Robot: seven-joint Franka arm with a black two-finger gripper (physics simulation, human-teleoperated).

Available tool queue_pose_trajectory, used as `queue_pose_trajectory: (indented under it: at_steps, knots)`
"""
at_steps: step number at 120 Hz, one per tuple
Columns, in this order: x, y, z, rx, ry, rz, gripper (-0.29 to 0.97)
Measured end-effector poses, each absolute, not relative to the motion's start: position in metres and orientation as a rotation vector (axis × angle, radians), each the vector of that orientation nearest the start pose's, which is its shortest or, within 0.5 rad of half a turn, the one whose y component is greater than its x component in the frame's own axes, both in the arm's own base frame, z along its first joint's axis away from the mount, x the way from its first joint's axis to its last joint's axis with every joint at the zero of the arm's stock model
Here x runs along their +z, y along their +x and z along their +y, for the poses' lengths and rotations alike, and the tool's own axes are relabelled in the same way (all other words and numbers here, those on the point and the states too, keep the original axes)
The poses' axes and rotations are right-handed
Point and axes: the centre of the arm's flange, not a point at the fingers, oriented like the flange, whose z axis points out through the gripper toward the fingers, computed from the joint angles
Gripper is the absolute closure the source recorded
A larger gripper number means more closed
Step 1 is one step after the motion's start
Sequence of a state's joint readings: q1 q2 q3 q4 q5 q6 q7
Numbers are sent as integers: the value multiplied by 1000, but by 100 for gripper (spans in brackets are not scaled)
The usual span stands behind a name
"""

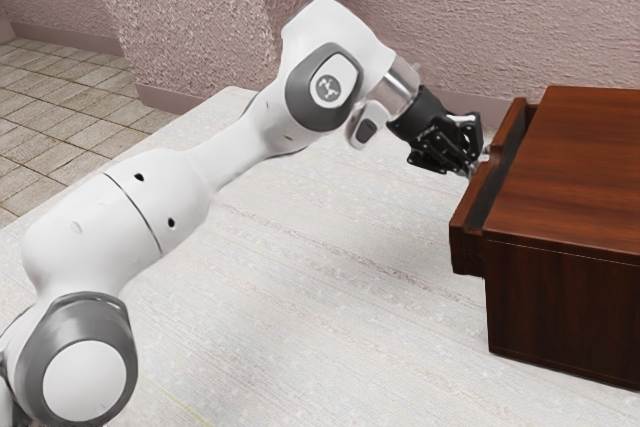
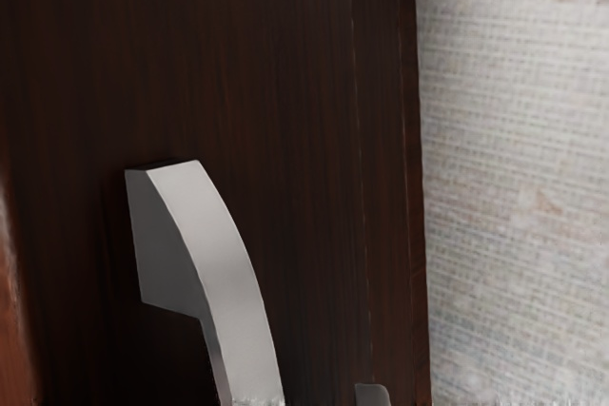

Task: Pull the drawer handle with one arm to open the drawer

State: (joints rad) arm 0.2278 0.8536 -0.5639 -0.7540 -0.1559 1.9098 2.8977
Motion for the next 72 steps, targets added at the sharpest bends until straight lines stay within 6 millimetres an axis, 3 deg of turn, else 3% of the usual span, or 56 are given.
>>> queue_pose_trajectory:
  at_steps: [14,42,72]
  knots:
    - [530,778,-42,-884,-277,2740,80]
    - [539,768,-9,-866,-337,2743,79]
    - [547,761,14,-850,-378,2735,79]
